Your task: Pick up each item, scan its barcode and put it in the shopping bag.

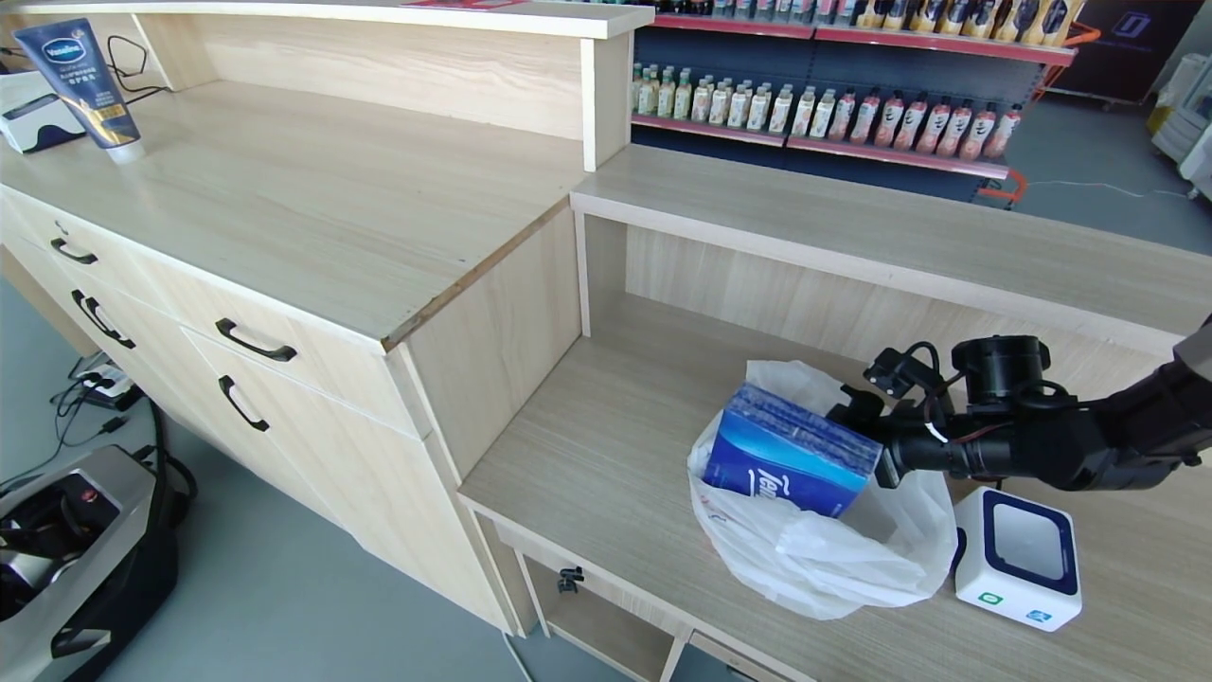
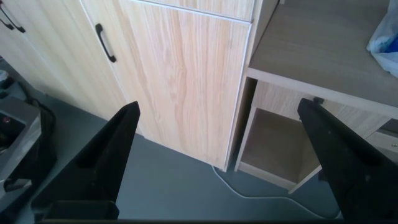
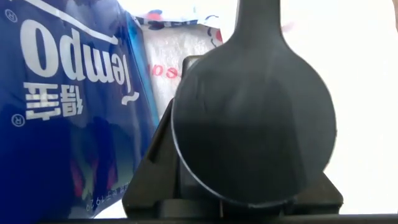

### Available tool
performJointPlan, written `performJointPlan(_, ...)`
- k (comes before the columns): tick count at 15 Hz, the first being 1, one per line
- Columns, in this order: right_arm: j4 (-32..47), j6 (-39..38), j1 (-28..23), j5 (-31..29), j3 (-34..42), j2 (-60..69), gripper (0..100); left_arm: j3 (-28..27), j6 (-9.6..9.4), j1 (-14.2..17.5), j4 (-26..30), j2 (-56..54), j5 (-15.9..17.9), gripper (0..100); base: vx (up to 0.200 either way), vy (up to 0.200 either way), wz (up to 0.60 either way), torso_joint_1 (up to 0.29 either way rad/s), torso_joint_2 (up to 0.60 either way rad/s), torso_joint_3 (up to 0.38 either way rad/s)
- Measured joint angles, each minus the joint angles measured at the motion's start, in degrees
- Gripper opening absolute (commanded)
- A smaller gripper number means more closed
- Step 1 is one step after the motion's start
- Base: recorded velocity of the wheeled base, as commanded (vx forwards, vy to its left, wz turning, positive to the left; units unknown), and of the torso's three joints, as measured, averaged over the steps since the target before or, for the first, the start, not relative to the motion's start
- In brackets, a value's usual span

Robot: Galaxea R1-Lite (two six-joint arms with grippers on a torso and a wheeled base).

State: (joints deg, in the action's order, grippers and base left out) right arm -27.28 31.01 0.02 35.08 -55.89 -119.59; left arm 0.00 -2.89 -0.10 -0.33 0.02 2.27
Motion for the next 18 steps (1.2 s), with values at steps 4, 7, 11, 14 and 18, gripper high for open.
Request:
performJointPlan(4,0.07,1.06,-0.23,0.55,0.22,-0.04,0,0.0,-0.01,0.0,0.0,-0.02,0.0,100,0.0,0.0,0.0,0.0,0.0,0.0)
performJointPlan(7,0.22,2.05,-0.55,0.6,0.22,-0.2,0,0.0,0.0,0.0,0.01,-0.02,0.0,100,0.0,0.0,0.0,0.0,0.0,0.0)
performJointPlan(11,0.24,3.01,-0.84,0.6,0.27,-0.41,0,0.0,-0.01,0.02,0.0,-0.02,0.02,100,0.0,0.0,0.0,0.0,0.0,0.0)
performJointPlan(14,0.33,4.38,-1.12,1.28,0.55,-0.56,0,0.0,-0.01,0.02,0.0,0.0,0.02,100,0.0,0.0,0.0,0.0,0.0,0.0)
performJointPlan(18,0.46,7.35,-1.97,2.52,0.69,-1.0,0,0.0,0.0,0.0,0.0,0.0,0.0,100,0.0,0.0,0.0,0.0,0.0,0.0)
